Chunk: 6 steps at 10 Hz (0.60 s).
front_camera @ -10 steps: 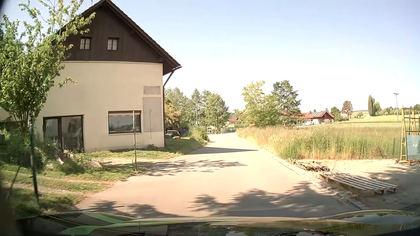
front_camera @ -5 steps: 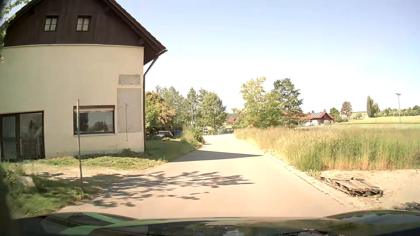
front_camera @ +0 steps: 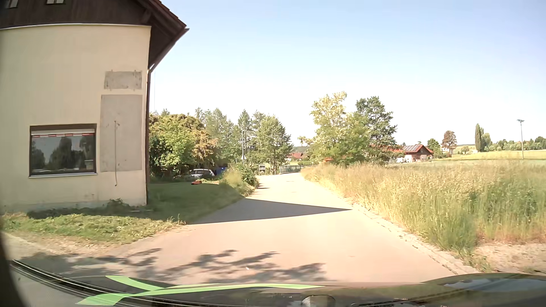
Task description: Follow the waypoints while adhering to traffic rules and regulations
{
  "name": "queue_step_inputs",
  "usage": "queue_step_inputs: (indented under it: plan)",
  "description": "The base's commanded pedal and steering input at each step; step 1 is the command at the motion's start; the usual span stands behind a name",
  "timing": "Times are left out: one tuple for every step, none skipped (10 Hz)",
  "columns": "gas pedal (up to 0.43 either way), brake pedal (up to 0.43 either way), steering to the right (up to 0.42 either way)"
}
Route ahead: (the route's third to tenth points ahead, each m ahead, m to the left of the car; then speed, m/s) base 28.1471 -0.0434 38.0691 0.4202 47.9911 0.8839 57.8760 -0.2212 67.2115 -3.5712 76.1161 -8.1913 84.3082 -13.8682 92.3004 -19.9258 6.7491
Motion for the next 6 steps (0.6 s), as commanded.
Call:
queue_step_inputs:
  plan:
    - [0.047,0.0,0.011]
    - [0.047,0.0,0.012]
    - [0.047,0.0,0.012]
    - [0.047,0.0,0.012]
    - [0.047,0.0,0.012]
    - [0.047,0.0,0.012]
